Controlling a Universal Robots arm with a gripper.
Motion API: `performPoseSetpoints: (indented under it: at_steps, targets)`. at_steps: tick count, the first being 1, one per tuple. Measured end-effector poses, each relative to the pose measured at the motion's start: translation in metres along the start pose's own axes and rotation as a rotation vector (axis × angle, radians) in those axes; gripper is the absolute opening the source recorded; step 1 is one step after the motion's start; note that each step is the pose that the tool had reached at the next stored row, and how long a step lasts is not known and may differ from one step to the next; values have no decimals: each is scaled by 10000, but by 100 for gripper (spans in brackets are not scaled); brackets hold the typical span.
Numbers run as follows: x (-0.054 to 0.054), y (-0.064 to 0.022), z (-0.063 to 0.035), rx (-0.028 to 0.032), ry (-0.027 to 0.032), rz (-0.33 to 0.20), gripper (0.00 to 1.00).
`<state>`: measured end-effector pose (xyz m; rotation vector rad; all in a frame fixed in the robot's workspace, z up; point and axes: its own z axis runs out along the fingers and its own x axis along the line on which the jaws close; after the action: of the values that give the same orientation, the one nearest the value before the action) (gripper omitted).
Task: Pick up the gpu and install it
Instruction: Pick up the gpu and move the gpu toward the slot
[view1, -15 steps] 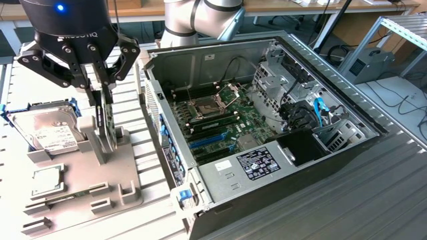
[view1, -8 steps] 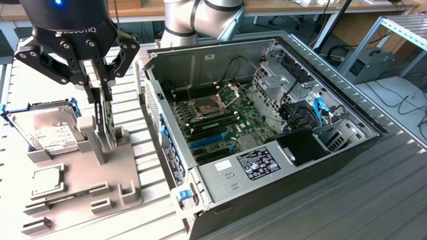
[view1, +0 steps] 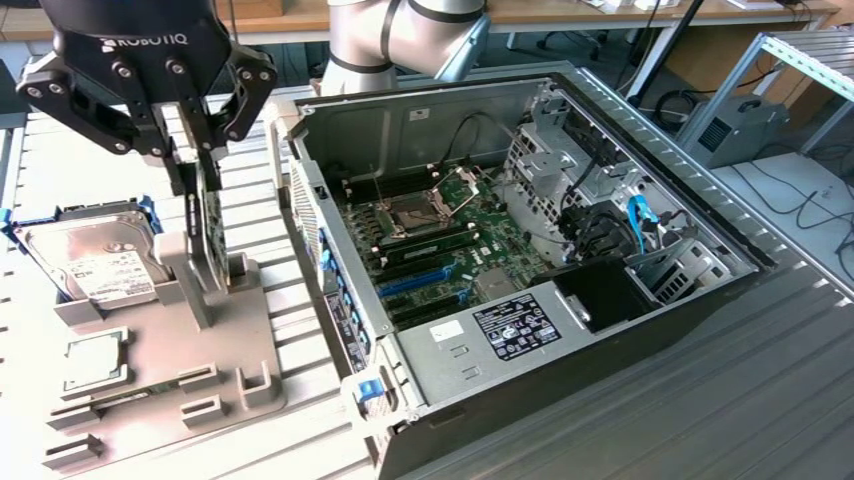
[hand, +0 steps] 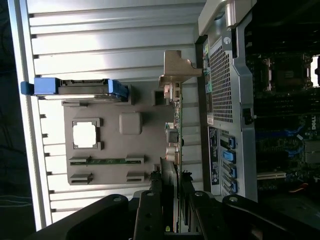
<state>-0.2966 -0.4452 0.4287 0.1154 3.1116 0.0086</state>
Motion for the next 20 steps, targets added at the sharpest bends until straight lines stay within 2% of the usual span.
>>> performPoseSetpoints:
  at_steps: [20]
  targets:
    - [-1, 0, -47, 0, 0, 0, 26]
